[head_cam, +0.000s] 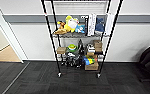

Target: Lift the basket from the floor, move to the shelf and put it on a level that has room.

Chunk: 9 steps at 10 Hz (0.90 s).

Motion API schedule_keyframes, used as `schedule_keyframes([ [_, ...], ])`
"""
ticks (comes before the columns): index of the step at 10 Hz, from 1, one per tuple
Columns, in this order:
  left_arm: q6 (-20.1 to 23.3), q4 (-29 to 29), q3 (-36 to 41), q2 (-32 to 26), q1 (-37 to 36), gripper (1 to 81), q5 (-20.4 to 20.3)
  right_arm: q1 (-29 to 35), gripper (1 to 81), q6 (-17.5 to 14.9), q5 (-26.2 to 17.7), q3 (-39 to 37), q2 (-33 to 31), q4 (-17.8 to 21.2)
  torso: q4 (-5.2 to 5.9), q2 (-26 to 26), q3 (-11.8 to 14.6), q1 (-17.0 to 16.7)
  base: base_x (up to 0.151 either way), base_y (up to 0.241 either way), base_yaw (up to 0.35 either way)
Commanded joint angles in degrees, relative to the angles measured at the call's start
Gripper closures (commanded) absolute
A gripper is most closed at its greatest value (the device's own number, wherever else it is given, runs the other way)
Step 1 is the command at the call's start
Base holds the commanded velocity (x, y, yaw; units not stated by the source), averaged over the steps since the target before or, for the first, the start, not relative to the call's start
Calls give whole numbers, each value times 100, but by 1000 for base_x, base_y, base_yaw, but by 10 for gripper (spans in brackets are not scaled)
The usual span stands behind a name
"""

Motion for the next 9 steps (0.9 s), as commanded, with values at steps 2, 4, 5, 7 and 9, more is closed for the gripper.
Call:
schedule_keyframes([
  [2,-41,-95,-52,-26,-801,10,533,803,10,10,-575,40,-101,191,0,-737,-689,474,0,0,0],
  [4,-68,-95,-420,228,-951,10,663,927,10,10,-593,-39,-40,182,0,-1128,-654,723,0,0,0],
  [5,-67,-95,-692,395,-1013,10,795,997,10,10,-680,-91,-5,199,0,-1297,-671,835,0,0,0],
  [7,-67,-130,-835,484,-1154,10,867,1225,10,10,-857,-127,13,305,0,-1589,-776,1023,0,0,0],
  [9,-67,-324,-835,379,-1294,10,902,1436,10,10,-1006,-136,92,305,0,-1968,-794,1263,0,0,0],
])
